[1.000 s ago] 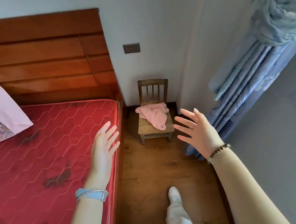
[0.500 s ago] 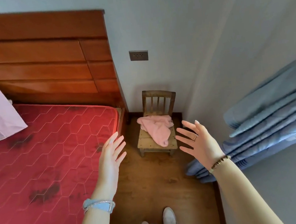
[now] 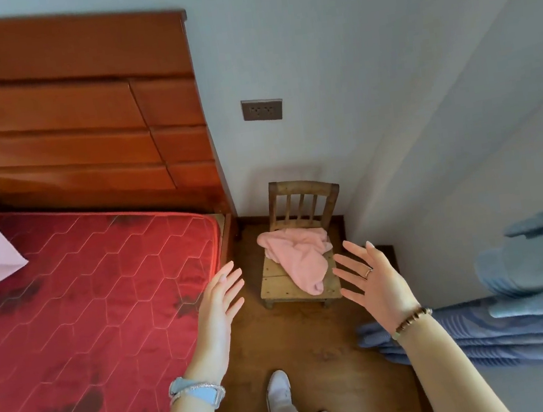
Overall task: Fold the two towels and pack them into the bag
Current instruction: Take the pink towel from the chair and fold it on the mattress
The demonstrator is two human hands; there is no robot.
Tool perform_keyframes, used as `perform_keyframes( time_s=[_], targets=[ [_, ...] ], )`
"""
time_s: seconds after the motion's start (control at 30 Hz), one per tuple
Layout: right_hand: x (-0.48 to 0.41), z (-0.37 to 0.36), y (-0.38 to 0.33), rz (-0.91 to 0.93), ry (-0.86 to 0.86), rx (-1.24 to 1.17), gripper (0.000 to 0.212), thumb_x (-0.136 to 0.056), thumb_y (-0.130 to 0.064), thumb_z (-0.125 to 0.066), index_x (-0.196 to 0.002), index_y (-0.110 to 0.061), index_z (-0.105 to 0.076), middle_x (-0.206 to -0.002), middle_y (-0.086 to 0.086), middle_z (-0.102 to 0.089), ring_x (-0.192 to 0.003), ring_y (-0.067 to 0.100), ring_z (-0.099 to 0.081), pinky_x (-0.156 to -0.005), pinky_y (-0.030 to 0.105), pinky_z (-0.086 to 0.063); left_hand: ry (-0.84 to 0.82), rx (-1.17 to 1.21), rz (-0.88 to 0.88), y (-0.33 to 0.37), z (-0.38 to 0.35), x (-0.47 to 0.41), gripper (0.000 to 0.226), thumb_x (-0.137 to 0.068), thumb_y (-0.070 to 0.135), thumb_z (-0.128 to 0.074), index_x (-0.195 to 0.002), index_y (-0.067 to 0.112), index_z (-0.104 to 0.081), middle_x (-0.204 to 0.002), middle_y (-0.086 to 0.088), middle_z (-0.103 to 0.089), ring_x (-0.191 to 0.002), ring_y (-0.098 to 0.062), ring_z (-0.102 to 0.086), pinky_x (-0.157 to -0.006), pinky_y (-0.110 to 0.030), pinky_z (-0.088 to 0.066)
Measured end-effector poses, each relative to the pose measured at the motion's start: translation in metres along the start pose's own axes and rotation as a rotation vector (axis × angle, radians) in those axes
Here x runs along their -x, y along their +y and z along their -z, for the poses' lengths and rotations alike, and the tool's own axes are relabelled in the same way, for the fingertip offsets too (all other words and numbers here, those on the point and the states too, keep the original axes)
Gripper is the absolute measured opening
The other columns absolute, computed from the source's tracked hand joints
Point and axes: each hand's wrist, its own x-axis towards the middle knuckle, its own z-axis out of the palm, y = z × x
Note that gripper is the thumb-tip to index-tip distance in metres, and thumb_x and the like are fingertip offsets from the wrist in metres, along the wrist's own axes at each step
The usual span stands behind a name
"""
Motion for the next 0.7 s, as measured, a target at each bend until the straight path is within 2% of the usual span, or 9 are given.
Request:
perform_keyframes(
  time_s=[0.1,0.2,0.4,0.5,0.57,0.7],
  targets=[
    [-0.027,-0.007,0.007,-0.013,0.078,0.045,0.040,-0.101,-0.045,-0.041,-0.132,-0.026,-0.059,-0.129,0.001,-0.063,-0.116,0.017,-0.059,-0.081,0.033,-0.049,-0.030,-0.033,0.040,-0.003,-0.001,-0.032,0.034,-0.108,0.031,-0.030,-0.134,0.029,-0.053,-0.135,0.005,-0.060,-0.126,-0.011,-0.057,-0.107,-0.035,-0.043],
    [-0.057,-0.003,0.023,-0.068,0.126,0.040,0.041,-0.100,-0.043,-0.043,-0.134,-0.027,-0.057,-0.130,0.000,-0.063,-0.118,0.017,-0.058,-0.094,0.041,-0.044,-0.056,-0.075,0.077,-0.016,-0.004,-0.063,0.031,-0.108,0.032,-0.032,-0.130,0.033,-0.055,-0.133,0.008,-0.061,-0.125,-0.010,-0.057,-0.109,-0.037,-0.042],
    [-0.110,0.020,0.051,-0.155,0.175,-0.038,0.049,-0.099,-0.046,-0.040,-0.143,-0.027,-0.048,-0.128,-0.003,-0.064,-0.120,0.017,-0.057,-0.107,0.048,-0.039,-0.059,-0.111,0.149,-0.054,-0.015,-0.112,0.029,-0.107,0.028,-0.035,-0.127,0.034,-0.056,-0.135,0.004,-0.059,-0.126,-0.012,-0.056,-0.107,-0.037,-0.043],
    [-0.143,0.032,0.065,-0.168,0.183,-0.032,0.049,-0.099,-0.048,-0.039,-0.141,-0.027,-0.050,-0.130,-0.003,-0.063,-0.122,0.017,-0.055,-0.110,0.049,-0.036,-0.069,-0.118,0.169,-0.079,-0.024,-0.140,0.029,-0.101,0.039,-0.046,-0.128,0.034,-0.055,-0.134,0.005,-0.059,-0.125,-0.011,-0.056,-0.109,-0.038,-0.043],
    [-0.168,0.040,0.075,-0.167,0.191,-0.021,0.047,-0.100,-0.048,-0.038,-0.138,-0.027,-0.053,-0.128,-0.004,-0.062,-0.121,0.017,-0.055,-0.109,0.048,-0.036,-0.078,-0.127,0.172,-0.099,-0.032,-0.161,0.045,-0.086,0.050,-0.052,-0.128,0.035,-0.055,-0.135,0.005,-0.058,-0.124,-0.010,-0.057,-0.105,-0.035,-0.044],
    [-0.225,0.056,0.099,-0.173,0.205,-0.026,0.042,-0.101,-0.044,-0.039,-0.136,-0.026,-0.053,-0.132,-0.001,-0.058,-0.118,0.017,-0.053,-0.092,0.038,-0.044,-0.070,-0.154,0.168,-0.148,-0.048,-0.208,0.049,-0.086,0.046,-0.047,-0.132,0.033,-0.053,-0.139,0.002,-0.056,-0.124,-0.010,-0.057,-0.103,-0.034,-0.045]
  ],
)
